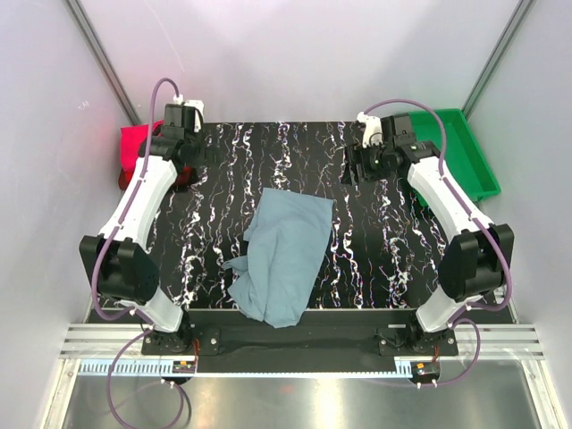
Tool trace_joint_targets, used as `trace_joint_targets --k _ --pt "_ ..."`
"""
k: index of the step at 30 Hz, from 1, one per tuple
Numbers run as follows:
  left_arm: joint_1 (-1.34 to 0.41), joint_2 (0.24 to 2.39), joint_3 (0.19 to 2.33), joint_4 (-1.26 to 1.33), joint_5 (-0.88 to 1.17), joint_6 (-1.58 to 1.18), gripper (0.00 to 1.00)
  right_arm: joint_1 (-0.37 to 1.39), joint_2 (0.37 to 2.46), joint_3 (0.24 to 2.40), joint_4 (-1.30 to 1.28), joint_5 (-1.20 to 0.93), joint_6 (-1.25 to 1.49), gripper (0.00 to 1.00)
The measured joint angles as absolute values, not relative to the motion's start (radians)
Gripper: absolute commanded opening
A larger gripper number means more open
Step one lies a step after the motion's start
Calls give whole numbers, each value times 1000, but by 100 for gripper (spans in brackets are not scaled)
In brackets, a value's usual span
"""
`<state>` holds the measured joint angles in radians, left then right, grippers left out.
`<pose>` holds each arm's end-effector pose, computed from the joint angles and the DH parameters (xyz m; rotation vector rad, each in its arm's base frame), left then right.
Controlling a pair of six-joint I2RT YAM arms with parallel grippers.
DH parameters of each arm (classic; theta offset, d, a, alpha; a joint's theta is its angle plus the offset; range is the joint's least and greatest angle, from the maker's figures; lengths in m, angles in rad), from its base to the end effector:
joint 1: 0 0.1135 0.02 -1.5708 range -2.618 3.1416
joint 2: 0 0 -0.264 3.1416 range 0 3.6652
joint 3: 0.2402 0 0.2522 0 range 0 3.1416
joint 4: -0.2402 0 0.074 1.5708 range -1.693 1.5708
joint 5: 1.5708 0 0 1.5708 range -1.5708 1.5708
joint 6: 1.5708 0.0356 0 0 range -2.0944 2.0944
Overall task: Fold and stack the t-shirts
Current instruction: Move the tshirt to the center of the board, then flatten the tshirt out
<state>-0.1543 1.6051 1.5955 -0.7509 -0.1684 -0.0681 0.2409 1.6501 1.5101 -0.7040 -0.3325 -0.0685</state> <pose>0.3503 -0.0485 0.3598 0.0161 2.3194 0.0841 0.3501 0.0980 0.3215 -0.5220 2.3517 0.4806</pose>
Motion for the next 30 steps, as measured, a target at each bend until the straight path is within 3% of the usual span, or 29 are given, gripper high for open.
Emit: trace_joint_targets --k 3,10,13,24,30 --pt "-151 1605 1557 -760 -117 -69 98 250 1635 1496 -699 -350 -81 69" --pt "-147 1589 1344 -773 131 -109 77 331 1618 1488 -704 -414 -166 65" --pt "-147 1582 1234 -801 225 -122 73 420 1618 1488 -704 -439 -210 65" --pt "-262 1545 1019 -879 479 -141 73 475 1619 1520 -704 -440 -249 67" --pt "-377 1581 1022 -866 533 -144 73 475 1618 1523 -702 -426 -258 67"
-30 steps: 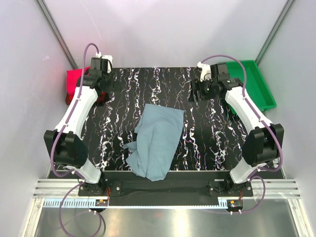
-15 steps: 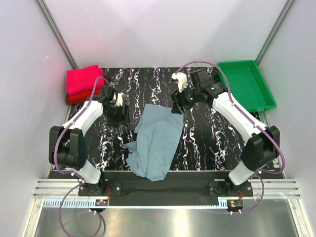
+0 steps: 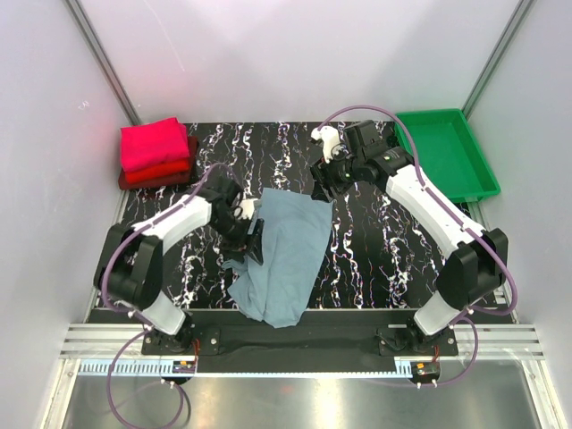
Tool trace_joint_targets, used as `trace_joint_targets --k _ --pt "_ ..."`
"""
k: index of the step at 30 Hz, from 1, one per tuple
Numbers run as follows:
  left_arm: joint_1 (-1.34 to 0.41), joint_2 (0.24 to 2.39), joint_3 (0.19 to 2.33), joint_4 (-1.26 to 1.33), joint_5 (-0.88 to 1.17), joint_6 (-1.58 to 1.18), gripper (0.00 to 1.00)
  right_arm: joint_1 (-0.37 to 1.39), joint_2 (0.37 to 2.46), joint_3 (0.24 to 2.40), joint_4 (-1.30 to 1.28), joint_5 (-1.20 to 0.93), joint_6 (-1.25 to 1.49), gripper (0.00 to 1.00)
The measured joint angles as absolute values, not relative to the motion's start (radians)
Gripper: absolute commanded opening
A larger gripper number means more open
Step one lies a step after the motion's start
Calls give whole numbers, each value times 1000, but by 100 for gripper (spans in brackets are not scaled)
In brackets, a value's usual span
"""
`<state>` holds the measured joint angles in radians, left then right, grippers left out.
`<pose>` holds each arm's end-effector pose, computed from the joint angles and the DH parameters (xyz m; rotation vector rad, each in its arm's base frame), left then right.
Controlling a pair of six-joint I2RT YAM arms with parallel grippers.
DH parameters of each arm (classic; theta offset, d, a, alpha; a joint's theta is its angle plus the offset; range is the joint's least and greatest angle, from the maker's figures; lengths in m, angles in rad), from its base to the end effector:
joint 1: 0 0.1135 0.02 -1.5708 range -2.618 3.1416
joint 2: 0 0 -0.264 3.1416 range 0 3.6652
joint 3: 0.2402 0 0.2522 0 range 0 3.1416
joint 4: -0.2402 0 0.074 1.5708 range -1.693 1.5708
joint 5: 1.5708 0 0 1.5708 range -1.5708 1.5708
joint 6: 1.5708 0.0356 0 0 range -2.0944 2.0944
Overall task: Fold and stack the t-shirts
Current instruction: Flatten the tshirt out
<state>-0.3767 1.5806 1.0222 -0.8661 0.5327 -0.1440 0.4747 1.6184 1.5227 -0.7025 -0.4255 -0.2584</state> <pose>0.2513 -0.1189 0.1950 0.4108 2.9942 -0.8536 0.3103 0.1760 0.3373 -1.0354 2.1208 0.6081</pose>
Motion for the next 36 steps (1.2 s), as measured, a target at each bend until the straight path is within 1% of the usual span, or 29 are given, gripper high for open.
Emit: trace_joint_targets --k 2,3,5,6,7,8,9,12,15,16,17,20,23,26,30,36 --pt "-377 1647 1055 -872 541 -144 73 475 1618 1523 -702 -413 -262 68" --pt "-377 1681 1075 -870 543 -143 71 475 1618 1523 -702 -406 -265 68" --pt "-375 1773 1141 -878 545 -139 59 475 1618 1523 -703 -400 -270 68" --pt "-374 1810 1171 -875 547 -136 49 475 1618 1523 -702 -397 -273 68" --pt "-374 1832 1189 -873 548 -134 15 475 1618 1522 -702 -389 -276 68" --pt "-373 1853 1212 -881 549 -139 2 475 1617 1521 -702 -382 -278 68" --pt "-373 1868 1234 -888 550 -134 0 475 1616 1520 -702 -377 -281 68" --pt "-373 1881 1309 -910 549 -127 0 475 1602 1507 -700 -360 -289 67" --pt "-374 1881 1415 -939 553 -122 0 472 1575 1480 -696 -336 -297 58" --pt "-374 1881 1457 -948 555 -117 0 472 1568 1473 -695 -331 -297 53" --pt "-374 1886 1503 -964 559 -112 0 469 1558 1464 -693 -327 -299 52" --pt "-373 1917 1718 -997 584 -99 0 453 1535 1444 -692 -321 -299 51" --pt "-365 1943 1934 -970 590 -97 0 437 1527 1439 -692 -312 -299 51" --pt "-342 1933 2040 -926 587 -107 0 428 1527 1439 -692 -303 -299 52" --pt "-275 1884 2040 -905 570 -122 0 423 1527 1439 -691 -299 -299 52" --pt "-204 1722 1875 -925 457 -152 0 414 1527 1439 -679 -302 -297 52"
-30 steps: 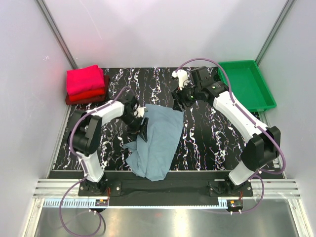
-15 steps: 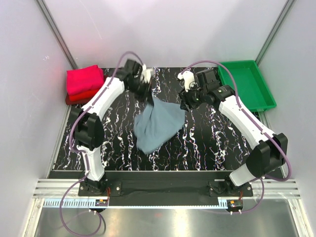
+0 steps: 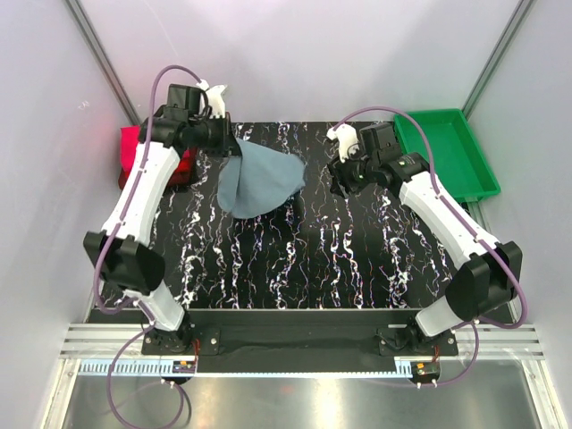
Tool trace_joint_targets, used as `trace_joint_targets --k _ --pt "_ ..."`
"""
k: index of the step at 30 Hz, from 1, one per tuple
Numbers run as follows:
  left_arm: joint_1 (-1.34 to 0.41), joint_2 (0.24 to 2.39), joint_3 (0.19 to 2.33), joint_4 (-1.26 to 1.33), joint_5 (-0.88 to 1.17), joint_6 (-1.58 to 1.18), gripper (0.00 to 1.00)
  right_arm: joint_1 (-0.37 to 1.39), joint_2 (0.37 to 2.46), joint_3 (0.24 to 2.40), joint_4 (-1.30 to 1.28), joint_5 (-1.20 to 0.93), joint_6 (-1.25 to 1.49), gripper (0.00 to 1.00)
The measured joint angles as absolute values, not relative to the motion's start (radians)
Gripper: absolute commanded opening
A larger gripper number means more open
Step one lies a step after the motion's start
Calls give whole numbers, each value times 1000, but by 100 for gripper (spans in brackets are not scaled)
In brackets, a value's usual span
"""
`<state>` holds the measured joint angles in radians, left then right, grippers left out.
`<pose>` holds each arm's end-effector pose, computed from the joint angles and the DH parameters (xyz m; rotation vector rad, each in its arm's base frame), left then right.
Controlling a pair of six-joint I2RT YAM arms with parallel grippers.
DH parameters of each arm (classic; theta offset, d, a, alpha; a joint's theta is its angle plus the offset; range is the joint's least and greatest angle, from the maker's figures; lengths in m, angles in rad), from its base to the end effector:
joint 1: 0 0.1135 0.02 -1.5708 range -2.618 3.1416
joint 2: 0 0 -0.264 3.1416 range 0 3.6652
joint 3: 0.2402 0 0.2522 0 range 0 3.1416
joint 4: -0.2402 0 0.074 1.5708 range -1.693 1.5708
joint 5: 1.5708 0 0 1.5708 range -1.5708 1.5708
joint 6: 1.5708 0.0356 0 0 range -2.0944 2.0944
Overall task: Fold and stack the t-shirts
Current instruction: Flatten the tshirt out
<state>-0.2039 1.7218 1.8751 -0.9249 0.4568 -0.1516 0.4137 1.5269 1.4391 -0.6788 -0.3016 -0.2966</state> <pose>0.3578 -0.0900 0.3973 0.2908 2.3331 -0.7101 0.3029 0.1445 0.3406 -0.9494 2.1279 0.4106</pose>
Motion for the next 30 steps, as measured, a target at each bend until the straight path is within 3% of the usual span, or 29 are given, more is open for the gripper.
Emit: trace_joint_targets --k 3,6,7,9,12,17,20,30 --pt "-236 1655 1863 -931 411 -184 0 412 1527 1439 -673 -306 -295 52" --pt "-300 1656 1917 -916 400 -211 7 410 1527 1439 -671 -305 -295 53" --pt "-325 1676 1938 -909 400 -220 15 408 1527 1439 -670 -305 -295 54" --pt "-368 1736 1993 -878 413 -234 56 403 1526 1439 -670 -304 -295 56" --pt "-421 1915 2112 -817 448 -265 71 393 1516 1425 -669 -299 -295 57" --pt "-445 2237 2294 -725 422 -255 79 365 1475 1395 -678 -297 -294 57" --pt "-435 2302 2294 -751 400 -243 80 349 1450 1383 -678 -299 -290 56" --pt "-269 1986 1974 -785 382 -187 82 336 1478 1290 -667 -430 -215 48"
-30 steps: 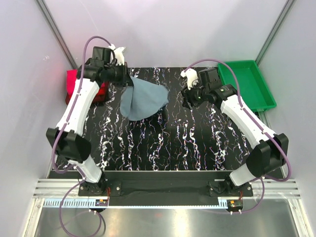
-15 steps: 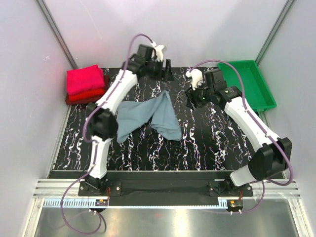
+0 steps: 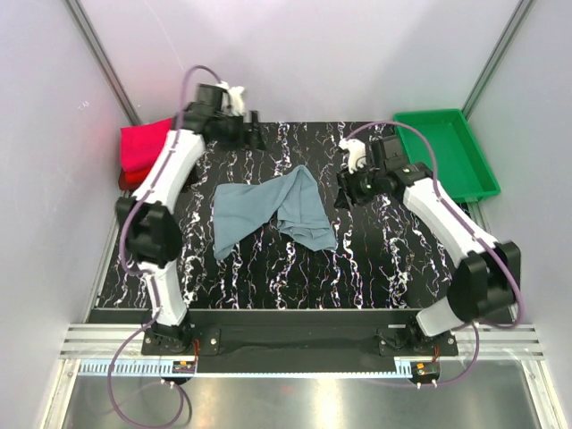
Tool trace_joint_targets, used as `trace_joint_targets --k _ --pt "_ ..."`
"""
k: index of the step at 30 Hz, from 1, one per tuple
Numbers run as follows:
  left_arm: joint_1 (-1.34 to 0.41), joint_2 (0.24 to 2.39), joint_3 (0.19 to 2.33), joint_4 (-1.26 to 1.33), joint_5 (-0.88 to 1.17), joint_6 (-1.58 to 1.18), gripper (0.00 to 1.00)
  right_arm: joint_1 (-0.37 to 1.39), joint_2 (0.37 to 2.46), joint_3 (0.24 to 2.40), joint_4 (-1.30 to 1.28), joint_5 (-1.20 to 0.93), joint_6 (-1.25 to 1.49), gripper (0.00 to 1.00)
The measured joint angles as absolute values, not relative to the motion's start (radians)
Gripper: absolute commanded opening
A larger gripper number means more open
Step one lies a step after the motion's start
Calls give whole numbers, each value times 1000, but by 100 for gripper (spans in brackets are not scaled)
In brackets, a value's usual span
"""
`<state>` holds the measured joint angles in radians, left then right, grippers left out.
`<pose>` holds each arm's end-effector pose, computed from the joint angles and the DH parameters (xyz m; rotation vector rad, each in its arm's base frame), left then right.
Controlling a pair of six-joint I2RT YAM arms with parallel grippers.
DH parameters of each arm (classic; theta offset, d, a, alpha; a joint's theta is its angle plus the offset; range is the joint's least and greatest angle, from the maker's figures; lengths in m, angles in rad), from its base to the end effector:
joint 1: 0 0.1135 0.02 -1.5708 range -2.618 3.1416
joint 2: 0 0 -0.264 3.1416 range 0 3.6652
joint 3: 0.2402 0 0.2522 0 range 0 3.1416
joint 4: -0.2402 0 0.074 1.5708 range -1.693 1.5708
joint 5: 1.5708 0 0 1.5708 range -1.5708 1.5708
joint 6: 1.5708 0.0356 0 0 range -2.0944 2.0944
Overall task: Fold and stack the t-shirts
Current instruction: Flatten the tshirt out
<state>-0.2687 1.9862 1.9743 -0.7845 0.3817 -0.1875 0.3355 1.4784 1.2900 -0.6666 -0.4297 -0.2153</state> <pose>0.4275 -0.1315 0.3356 0.2849 2.3783 -0.6696 0.2947 0.1185 0.3092 -0.8390 2.2505 0.5752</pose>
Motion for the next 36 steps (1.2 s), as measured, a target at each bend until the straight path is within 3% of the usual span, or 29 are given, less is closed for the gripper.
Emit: trace_joint_targets --k 5,17,36 --pt "-141 1868 1914 -793 369 -171 82 349 1652 1330 -603 -551 -95 57" --pt "-75 1721 1732 -809 363 -155 83 460 2017 1564 -519 -645 41 57" --pt "-20 1677 1717 -809 389 -181 83 483 2048 1582 -531 -520 22 54"
